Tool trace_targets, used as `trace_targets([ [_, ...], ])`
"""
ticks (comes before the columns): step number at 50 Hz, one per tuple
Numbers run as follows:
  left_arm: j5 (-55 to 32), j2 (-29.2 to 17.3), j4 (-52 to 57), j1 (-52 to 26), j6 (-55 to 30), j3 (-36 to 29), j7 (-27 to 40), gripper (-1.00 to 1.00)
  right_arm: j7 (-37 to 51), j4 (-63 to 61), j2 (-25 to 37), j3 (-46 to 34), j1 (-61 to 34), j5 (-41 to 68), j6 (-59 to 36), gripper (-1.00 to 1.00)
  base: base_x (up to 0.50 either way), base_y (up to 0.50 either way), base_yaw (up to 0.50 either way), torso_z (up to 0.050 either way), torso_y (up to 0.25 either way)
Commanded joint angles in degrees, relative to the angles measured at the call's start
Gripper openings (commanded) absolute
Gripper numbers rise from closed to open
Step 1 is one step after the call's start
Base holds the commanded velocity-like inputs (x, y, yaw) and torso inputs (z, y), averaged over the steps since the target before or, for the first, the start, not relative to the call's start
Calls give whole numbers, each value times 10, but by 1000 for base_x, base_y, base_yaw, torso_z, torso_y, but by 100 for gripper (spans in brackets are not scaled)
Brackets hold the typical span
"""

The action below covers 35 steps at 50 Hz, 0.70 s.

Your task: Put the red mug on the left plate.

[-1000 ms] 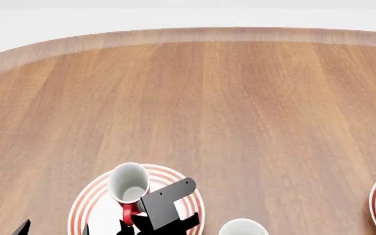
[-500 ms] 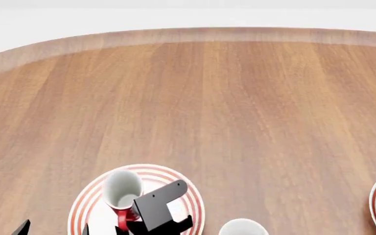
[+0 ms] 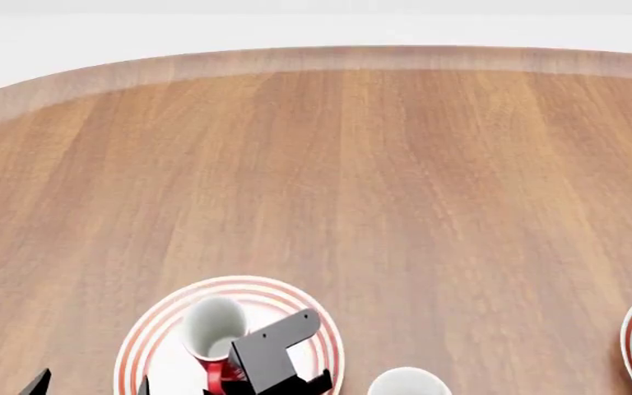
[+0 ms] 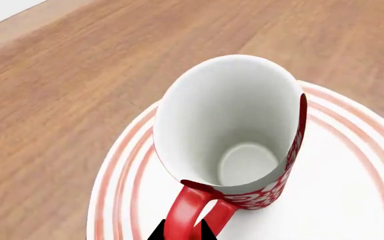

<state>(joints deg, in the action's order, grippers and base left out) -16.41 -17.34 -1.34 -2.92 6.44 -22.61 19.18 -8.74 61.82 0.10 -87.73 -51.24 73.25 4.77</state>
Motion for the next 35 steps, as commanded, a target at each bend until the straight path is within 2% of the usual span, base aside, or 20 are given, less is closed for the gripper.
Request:
trace_targets([
  [1, -1, -1, 0, 0, 1, -2, 1, 100, -2, 1, -1, -5, -2, 1, 1, -100, 0, 0, 0, 0, 0],
  [29, -4, -3, -2, -2, 3, -6, 3, 100, -5, 10, -1, -7, 2, -1, -19, -100, 0, 0, 0, 0, 0],
  [30, -3, -3, -2, -2, 3, -6, 3, 100, -5, 11, -1, -5, 2, -1, -19, 100, 0, 0, 0, 0, 0],
  [35, -5, -3, -3, -4, 3, -6, 3, 100, -6, 11, -1, -4, 2, 1, -20, 100, 0, 0, 0, 0, 0],
])
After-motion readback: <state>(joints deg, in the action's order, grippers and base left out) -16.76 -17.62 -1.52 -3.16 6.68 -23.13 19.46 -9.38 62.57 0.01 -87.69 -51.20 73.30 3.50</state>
